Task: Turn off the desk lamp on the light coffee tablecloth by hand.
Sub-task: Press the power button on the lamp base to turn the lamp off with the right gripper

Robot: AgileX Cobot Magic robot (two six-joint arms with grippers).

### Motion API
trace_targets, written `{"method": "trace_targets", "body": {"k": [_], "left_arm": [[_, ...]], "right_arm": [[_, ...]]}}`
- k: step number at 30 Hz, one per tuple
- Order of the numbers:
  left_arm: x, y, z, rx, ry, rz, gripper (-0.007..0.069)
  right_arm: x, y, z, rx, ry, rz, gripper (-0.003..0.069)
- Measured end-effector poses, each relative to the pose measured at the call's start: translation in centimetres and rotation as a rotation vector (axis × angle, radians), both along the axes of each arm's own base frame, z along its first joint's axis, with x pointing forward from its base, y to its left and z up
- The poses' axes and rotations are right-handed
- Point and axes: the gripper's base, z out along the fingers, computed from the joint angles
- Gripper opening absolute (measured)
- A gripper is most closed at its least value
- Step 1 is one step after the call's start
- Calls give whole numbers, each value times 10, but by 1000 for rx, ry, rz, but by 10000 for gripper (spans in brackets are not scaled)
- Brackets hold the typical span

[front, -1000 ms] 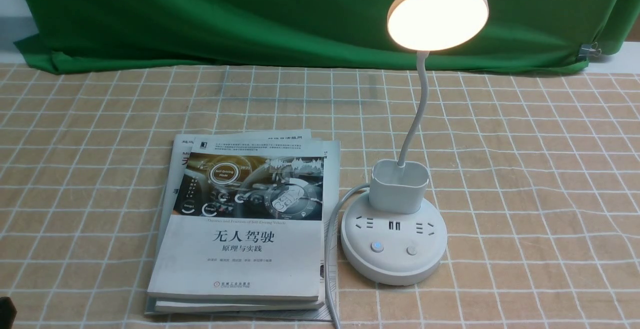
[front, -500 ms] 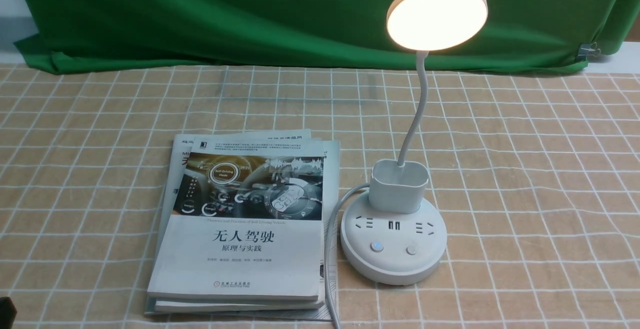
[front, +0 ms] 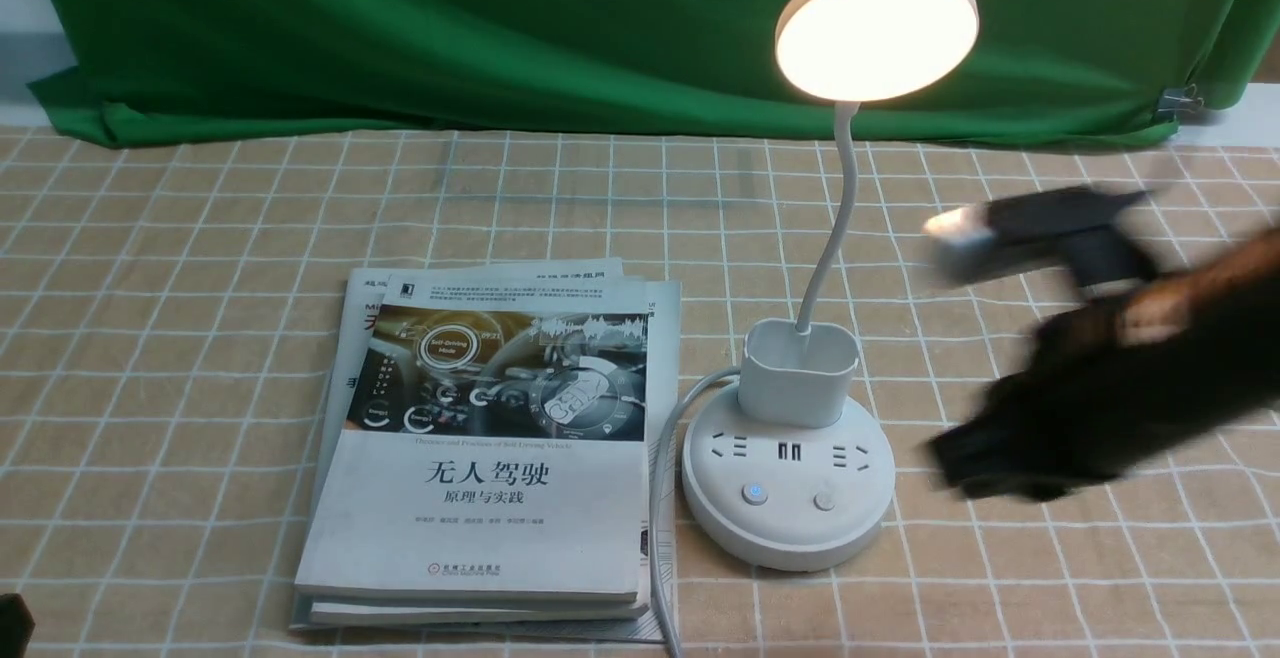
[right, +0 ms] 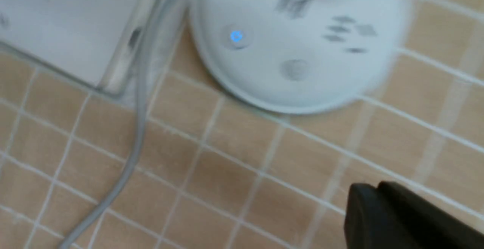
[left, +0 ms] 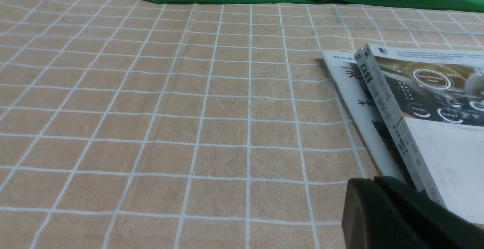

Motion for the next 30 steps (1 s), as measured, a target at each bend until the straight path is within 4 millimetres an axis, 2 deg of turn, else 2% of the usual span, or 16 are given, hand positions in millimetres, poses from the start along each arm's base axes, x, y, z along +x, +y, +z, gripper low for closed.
{"method": "trace_targets", "body": {"k": [2,8,13,19,26,30], "left_arm": [[0,0,0,0,0,0,4],[0,0,0,0,0,0,4],[0,0,0,0,0,0,4],[0,0,0,0,0,0,4],[0,0,0,0,0,0,4],[0,0,0,0,0,0,4]], "right_arm": [[12,18,-14,-33,29,37,38],[38,38,-43,-79,82,56,38],[50,46,-47,-74,67,56,38],[56,49,-47,-70,62,56,38],[59,53,-71,-91,130,49,38],[62,55,-75,-97,142,50,38]]}}
